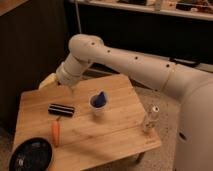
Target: Place the pepper in the ceramic bowl
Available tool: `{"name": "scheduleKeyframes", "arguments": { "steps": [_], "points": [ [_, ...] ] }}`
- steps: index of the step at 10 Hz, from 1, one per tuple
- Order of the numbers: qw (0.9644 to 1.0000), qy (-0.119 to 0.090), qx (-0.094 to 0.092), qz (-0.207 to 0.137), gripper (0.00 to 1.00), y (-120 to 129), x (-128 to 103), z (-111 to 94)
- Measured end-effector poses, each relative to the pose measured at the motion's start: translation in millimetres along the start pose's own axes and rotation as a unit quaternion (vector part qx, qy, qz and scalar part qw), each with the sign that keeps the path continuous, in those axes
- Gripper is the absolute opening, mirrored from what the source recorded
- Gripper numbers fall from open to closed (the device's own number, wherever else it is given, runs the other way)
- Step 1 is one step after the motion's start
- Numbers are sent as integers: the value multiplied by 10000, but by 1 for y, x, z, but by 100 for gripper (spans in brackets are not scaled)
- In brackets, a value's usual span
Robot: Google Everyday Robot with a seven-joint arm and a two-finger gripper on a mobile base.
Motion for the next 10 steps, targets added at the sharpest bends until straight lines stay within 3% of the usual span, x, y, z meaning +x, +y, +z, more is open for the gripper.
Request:
{"name": "scheduleKeyframes", "arguments": {
  "steps": [2,5,7,8,10],
  "points": [
    [9993,-109,-263,-253,80,-10,-2,-3],
    [9960,-271,-834,-142,80,-16,-8,5],
    [9914,-464,-1223,-31,80,-14,-11,21],
    [9897,-528,-1329,-3,80,-14,-13,28],
    [9880,-739,-1357,87,80,-11,-20,47]
  ]
}}
